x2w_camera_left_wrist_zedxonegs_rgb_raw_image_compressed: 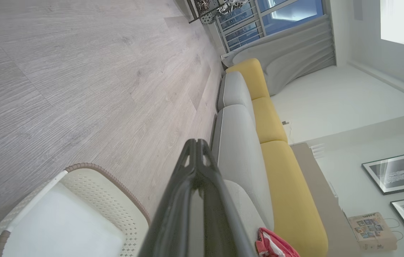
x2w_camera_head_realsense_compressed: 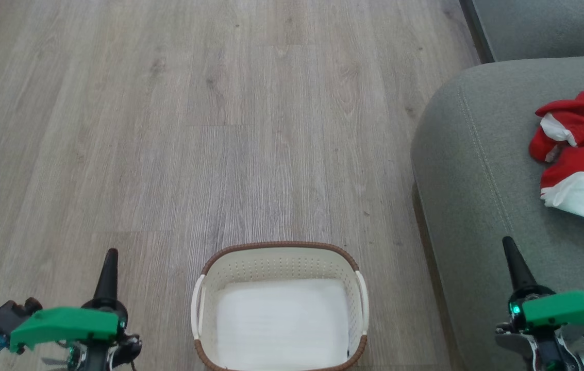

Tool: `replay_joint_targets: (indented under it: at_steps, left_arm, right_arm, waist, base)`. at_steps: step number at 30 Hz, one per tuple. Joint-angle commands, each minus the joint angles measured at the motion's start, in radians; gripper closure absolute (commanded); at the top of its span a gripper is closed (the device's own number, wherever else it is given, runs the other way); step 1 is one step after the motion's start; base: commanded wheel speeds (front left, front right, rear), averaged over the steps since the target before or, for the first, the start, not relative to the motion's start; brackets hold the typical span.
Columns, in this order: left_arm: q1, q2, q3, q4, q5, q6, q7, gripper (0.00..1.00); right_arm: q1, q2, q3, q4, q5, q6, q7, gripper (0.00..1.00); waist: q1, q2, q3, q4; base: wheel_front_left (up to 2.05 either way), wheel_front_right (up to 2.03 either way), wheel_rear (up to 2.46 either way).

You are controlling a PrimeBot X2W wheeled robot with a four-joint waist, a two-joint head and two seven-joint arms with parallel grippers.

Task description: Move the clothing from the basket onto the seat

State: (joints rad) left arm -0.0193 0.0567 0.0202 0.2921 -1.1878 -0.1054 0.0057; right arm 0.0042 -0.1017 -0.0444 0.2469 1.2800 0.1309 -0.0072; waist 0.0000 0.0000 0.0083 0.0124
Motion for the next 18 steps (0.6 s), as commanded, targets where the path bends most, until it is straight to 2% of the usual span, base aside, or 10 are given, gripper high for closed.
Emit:
replay_joint_targets:
  at_steps: [1,18]
  left_arm:
    - [-0.052,0.003,0.039,-0.037,-0.035,-0.006,0.01,1.0]
    - [-0.069,-0.001,0.065,-0.041,-0.215,-0.015,0.056,1.0]
  right_arm:
    - [-0.054,-0.005,0.003,-0.027,0.031,0.0,0.009,1.0]
    - [-0.08,0.016,-0.024,-0.016,0.176,0.0,0.055,1.0]
  waist:
    - [0.0,0.0,0.0,-0.001]
    - [0.0,0.0,-0.003,-0.006]
  base:
    - [0.0,0.0,0.0]
    - [0.0,0.0,0.0]
